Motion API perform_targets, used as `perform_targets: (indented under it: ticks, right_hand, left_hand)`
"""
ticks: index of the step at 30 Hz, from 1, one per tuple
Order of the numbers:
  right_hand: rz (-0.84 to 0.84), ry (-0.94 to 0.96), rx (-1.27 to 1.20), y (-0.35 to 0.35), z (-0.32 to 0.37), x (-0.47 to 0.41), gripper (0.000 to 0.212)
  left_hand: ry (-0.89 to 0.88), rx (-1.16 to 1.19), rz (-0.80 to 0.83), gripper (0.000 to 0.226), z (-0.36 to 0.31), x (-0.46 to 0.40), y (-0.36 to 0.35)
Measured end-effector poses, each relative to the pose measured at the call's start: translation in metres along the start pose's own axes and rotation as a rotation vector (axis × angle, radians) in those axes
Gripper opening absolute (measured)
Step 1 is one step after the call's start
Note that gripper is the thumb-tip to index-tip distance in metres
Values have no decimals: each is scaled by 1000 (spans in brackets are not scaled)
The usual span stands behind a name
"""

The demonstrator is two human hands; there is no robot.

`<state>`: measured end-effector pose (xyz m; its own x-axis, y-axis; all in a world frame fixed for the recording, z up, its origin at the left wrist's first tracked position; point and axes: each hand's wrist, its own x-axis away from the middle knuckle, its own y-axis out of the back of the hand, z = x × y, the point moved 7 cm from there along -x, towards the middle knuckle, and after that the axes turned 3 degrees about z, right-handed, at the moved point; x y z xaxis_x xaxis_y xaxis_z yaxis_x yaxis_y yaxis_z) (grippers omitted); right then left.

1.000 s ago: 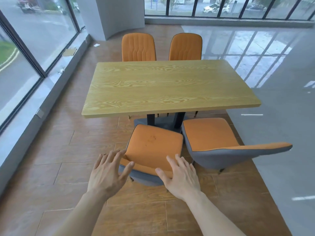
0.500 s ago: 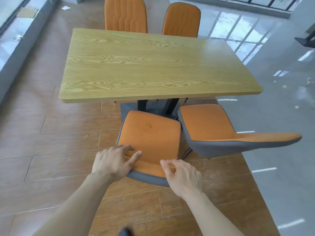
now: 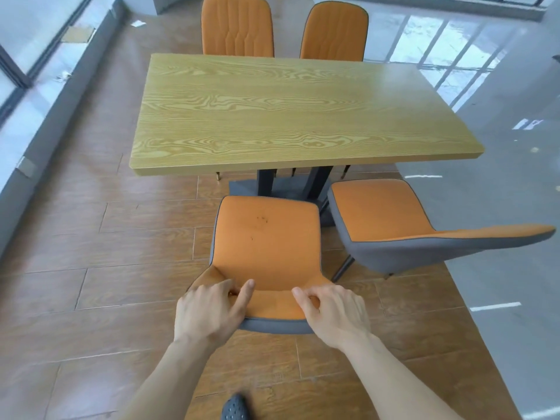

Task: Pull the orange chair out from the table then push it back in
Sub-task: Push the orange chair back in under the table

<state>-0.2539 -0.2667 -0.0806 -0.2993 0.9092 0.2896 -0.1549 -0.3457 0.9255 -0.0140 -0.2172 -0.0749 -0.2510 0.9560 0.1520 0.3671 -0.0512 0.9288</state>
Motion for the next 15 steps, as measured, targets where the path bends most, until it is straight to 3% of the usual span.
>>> perform_targets:
  ticks: [6,15]
  right_hand:
    - [-56,80,4,12,1,-8,86]
    - [-148,42,10,23,10,-39,84]
  left_hand:
    - [102,20,-59,77,-1,23,-2]
    - [54,20,-115,71,7,-18,9]
